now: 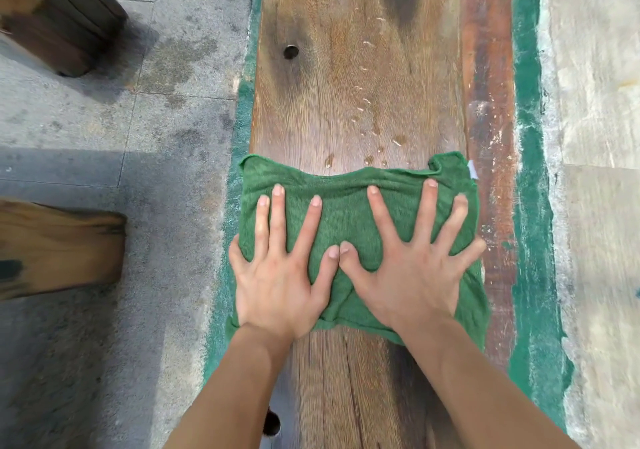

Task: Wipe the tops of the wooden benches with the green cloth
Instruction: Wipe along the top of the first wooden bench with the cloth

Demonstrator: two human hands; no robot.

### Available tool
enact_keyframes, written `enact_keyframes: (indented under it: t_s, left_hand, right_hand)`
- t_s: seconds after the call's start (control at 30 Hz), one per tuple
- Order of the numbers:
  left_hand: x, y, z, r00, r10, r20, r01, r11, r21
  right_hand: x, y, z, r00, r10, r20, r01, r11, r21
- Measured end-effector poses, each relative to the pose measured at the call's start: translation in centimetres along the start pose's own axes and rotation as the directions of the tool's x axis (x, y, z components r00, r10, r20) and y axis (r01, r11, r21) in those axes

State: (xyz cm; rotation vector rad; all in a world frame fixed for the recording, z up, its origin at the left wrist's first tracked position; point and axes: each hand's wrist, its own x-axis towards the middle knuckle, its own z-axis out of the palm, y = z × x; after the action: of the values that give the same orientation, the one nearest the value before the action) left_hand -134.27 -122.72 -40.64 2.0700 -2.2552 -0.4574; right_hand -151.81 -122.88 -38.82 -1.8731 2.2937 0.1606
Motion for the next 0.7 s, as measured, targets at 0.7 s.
enact_keyframes:
  t_s: [0.7]
  left_hand:
    - [8.7, -0.8, -1.1, 0.994, 0.108, -0.003, -0.108, 0.994, -0.030]
  right_hand:
    - [6.5, -1.0, -1.6, 0.997, 0.069, -0.024, -0.070, 0.997, -0.040]
